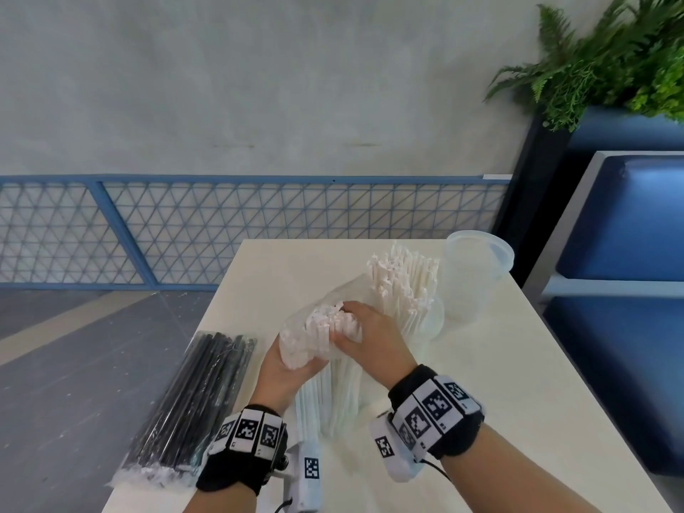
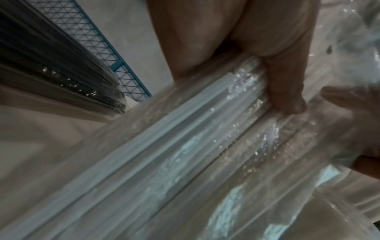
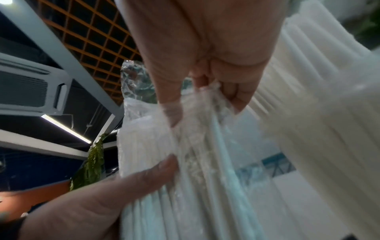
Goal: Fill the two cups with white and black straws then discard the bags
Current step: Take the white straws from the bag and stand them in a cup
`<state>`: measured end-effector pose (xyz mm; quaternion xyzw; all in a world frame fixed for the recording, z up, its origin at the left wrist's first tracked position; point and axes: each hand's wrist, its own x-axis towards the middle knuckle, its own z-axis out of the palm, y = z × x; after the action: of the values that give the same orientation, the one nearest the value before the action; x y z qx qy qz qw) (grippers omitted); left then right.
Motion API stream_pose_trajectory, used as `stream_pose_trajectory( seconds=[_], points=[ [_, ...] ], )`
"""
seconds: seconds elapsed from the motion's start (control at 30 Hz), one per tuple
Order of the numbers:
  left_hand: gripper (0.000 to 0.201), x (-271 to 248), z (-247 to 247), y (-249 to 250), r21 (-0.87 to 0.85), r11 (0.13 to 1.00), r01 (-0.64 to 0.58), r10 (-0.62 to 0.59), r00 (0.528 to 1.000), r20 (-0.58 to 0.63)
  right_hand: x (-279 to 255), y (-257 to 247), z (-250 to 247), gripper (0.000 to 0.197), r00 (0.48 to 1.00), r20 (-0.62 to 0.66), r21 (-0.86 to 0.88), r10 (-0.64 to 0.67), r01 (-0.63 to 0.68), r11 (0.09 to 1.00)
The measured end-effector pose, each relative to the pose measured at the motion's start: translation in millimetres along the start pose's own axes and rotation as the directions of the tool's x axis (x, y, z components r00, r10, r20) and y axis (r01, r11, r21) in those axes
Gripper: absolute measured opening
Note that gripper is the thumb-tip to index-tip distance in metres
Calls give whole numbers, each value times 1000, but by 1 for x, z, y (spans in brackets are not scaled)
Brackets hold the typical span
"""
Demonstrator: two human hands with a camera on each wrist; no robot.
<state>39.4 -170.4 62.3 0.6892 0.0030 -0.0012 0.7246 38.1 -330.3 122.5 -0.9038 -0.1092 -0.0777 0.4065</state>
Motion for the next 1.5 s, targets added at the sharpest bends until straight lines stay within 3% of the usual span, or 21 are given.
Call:
stream_pose_trajectory(
  seconds=[0.13, 0.23, 0.37, 0.43, 0.6, 0.7, 0.73, 0.83, 0.9, 1.07, 1.13, 1.2, 1.33, 1.43, 1.5],
  points=[
    [51, -1, -1, 3, -27, 1000, -12, 14, 999, 42, -3, 4, 6, 60, 998, 69, 47, -8, 5, 999],
    [60, -1, -2, 2, -40, 999, -2, 5, 997, 74, -1, 13, 14, 62, 987, 143, 198, 80, -107, 974],
    [50, 2, 3, 0, -10, 1000, 12, -11, 995, 95, -2, 18, 23, 29, 985, 80, 326, 153, -171, 930],
    [51, 4, 3, -1, 16, 1000, 22, -23, 996, 82, -4, 17, 26, 27, 988, 9, 338, 157, -150, 929],
    [70, 6, 2, -2, 37, 999, 26, -28, 999, 43, -6, 20, 32, 54, 964, -50, 454, 263, -212, 865],
    [60, 8, 1, -3, 66, 997, 25, -27, 999, 20, -3, 14, 23, 85, 966, -89, 494, 244, -170, 853],
    [56, 9, 1, -4, 71, 997, 30, -31, 999, 14, 0, 11, 17, 86, 967, -112, 507, 230, -143, 850],
    [49, 10, 3, -3, 91, 995, 39, -39, 999, -2, 4, -1, -2, 63, 969, -155, 594, 193, -64, 802],
    [48, 10, 5, -3, 104, 994, 36, -35, 999, -11, 6, -6, -12, 61, 964, -190, 636, 187, -24, 771],
    [67, 10, 6, -3, 131, 991, 35, -34, 999, -15, 15, -16, -35, 33, 923, -316, 686, 219, 63, 725],
    [64, 10, 7, -3, 142, 989, 42, -39, 999, -21, 20, -14, -43, 27, 904, -345, 728, 251, 90, 679],
    [62, 10, 8, -2, 150, 988, 45, -41, 999, -29, 20, -10, -46, 32, 915, -296, 767, 276, 56, 639],
    [38, 11, 6, 0, 136, 989, 57, -49, 997, -56, 9, 8, -25, 24, 953, -129, 652, 273, -126, 748],
    [34, 8, 9, 5, 142, 989, 34, -28, 999, -38, 8, 18, -12, 38, 923, -127, 683, 364, -184, 707],
    [37, 6, 11, 6, 145, 989, 25, -21, 999, -28, 9, 14, -17, 16, 918, -150, 743, 367, -140, 654]
  ],
)
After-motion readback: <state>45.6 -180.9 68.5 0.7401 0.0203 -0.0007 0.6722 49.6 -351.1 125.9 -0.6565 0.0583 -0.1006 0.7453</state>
